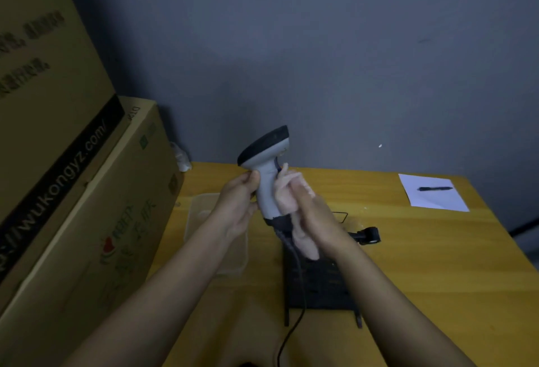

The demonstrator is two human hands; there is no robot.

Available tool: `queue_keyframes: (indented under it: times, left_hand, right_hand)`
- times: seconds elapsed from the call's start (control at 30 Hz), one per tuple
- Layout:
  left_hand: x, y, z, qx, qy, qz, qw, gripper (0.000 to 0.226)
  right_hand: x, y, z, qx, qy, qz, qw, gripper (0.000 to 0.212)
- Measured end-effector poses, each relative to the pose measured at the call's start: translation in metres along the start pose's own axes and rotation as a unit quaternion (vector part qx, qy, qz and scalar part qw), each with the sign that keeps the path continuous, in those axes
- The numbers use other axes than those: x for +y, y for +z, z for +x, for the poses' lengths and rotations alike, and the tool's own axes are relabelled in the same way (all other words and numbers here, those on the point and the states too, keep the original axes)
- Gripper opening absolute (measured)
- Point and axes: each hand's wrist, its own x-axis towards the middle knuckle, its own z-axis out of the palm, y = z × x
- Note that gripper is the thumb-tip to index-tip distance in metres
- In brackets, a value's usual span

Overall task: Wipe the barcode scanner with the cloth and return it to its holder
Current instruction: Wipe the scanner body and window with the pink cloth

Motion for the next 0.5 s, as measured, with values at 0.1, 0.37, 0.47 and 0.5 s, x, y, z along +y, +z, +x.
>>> queue_keyframes:
  times: [0.1, 0.37, 0.47, 0.5]
  left_hand:
    - [0.002, 0.008, 0.0, 0.033, -0.006, -0.01, 0.999, 0.029]
    - [0.006, -0.002, 0.001, 0.063, -0.012, -0.026, 0.998, 0.028]
    - [0.0, -0.006, 0.001, 0.065, 0.002, -0.004, 0.998, 0.027]
    - [0.001, -0.005, 0.002, 0.062, 0.012, -0.001, 0.998, 0.027]
  right_hand:
    - [0.001, 0.035, -0.001, 0.038, -0.055, -0.087, 0.994, 0.041]
    - [0.02, 0.001, -0.005, 0.027, -0.028, -0.052, 0.998, 0.044]
    - [0.032, -0.006, -0.007, 0.03, 0.033, 0.06, 0.997, 0.039]
    - [0.028, -0.004, -0.008, 0.004, 0.055, 0.138, 0.989, 0.038]
